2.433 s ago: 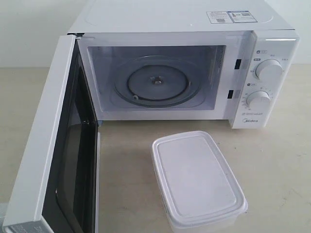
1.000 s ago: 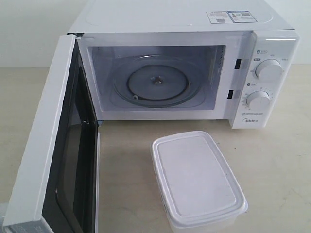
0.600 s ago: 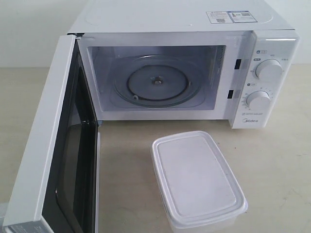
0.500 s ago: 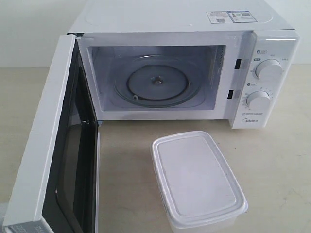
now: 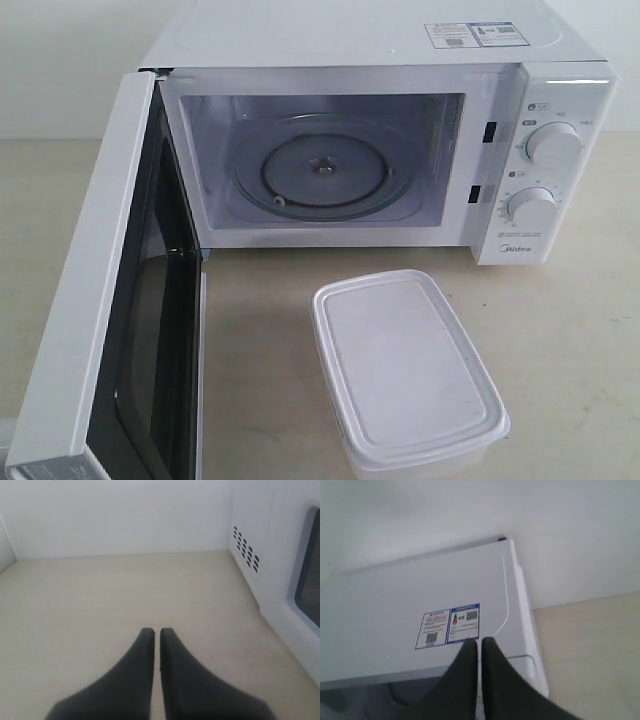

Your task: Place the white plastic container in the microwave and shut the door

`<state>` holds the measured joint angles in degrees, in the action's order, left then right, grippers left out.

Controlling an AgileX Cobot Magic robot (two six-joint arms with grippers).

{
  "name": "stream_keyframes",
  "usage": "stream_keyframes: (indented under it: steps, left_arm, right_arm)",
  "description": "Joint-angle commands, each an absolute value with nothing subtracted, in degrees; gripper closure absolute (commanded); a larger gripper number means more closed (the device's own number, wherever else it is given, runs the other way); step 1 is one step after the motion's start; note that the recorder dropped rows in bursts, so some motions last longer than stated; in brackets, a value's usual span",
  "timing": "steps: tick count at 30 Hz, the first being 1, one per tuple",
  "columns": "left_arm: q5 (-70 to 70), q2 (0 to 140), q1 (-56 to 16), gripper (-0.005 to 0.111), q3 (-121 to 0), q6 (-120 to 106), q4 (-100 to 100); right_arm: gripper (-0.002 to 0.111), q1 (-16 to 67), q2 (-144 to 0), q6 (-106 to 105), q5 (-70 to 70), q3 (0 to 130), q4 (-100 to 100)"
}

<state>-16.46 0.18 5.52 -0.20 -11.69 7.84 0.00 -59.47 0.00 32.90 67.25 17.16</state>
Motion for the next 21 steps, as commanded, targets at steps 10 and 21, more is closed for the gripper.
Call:
stream_keyframes:
  steps: [10, 21]
  left_arm:
    - [-16.49, 0.0, 5.5, 0.102, 0.0, -11.12, 8.37]
    - [-16.49, 0.0, 5.5, 0.102, 0.0, -11.12, 8.37]
  right_arm:
    - [0.108, -0.07, -66.33, -21.56, 53.16, 67.74, 38.74]
    - [0.108, 10.88, -64.16, -22.54, 21.86, 43.94, 40.97]
